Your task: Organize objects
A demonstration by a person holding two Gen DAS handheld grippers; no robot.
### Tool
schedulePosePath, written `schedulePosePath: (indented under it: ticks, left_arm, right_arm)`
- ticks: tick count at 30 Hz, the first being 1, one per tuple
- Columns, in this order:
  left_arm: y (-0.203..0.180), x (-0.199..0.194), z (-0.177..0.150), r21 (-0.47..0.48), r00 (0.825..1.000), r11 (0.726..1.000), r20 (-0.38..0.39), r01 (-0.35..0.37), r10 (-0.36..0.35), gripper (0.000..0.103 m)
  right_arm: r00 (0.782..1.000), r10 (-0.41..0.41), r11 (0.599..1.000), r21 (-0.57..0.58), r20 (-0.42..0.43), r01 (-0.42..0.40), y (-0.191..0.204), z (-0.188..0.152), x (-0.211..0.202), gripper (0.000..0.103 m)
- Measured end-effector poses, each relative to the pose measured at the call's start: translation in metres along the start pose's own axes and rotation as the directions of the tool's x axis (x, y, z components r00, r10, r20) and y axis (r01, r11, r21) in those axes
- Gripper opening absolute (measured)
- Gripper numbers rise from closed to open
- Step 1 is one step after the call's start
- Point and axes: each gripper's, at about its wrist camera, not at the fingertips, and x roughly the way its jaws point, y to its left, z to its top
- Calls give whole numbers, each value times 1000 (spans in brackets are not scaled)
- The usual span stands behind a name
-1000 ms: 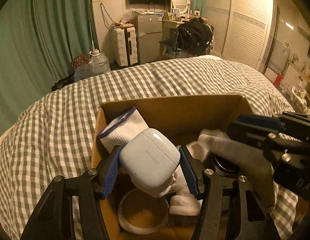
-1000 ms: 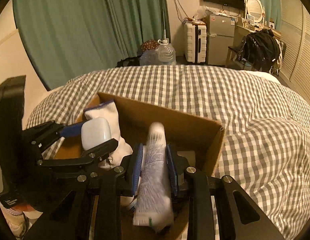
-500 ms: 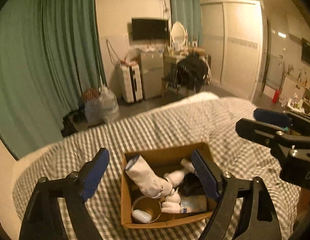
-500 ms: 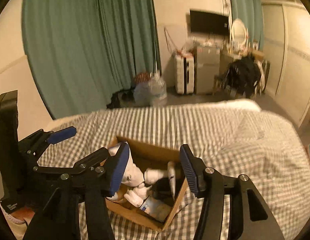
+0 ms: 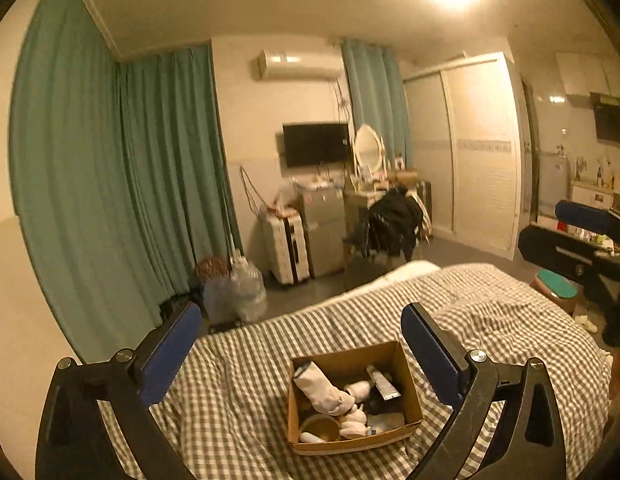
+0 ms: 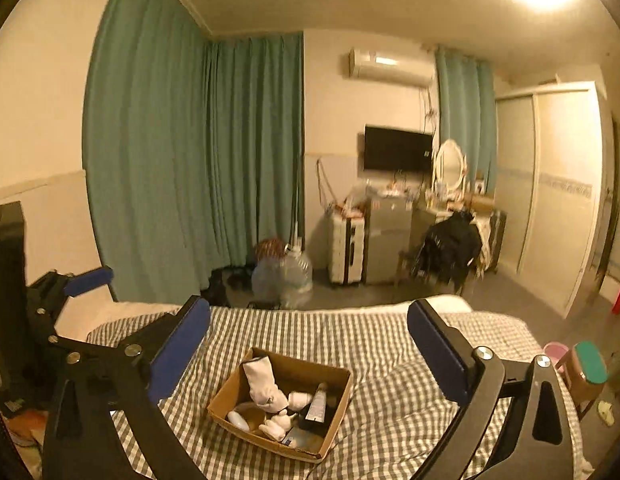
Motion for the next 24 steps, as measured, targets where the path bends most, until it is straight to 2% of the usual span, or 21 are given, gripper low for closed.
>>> schedulePosePath:
  ticks: [6, 11, 18, 22, 24]
  left_arm:
    - [11, -32, -20, -45, 997, 998, 65, -47, 50, 103]
    - [8, -36, -56, -81, 982, 984, 85, -160, 167, 103]
    - [-9, -14, -115, -92, 982, 980, 49, -179, 184, 103]
    - [-15, 5, -153, -109, 988, 982, -5, -155, 156, 103]
    - [-16, 15, -173, -114, 985, 979, -36, -170, 167, 103]
  right_arm:
    - [997, -41, 999, -24, 58, 42, 8, -21, -38, 102]
    - [995, -56, 998, 10, 78, 56, 8, -67, -47, 102]
    - [994, -99, 994, 43, 53, 97, 8, -139, -25, 102]
    - [993, -119, 992, 29, 1, 119, 12, -181, -3, 102]
    - [989, -145, 989, 15, -18, 145, 13, -198, 8, 102]
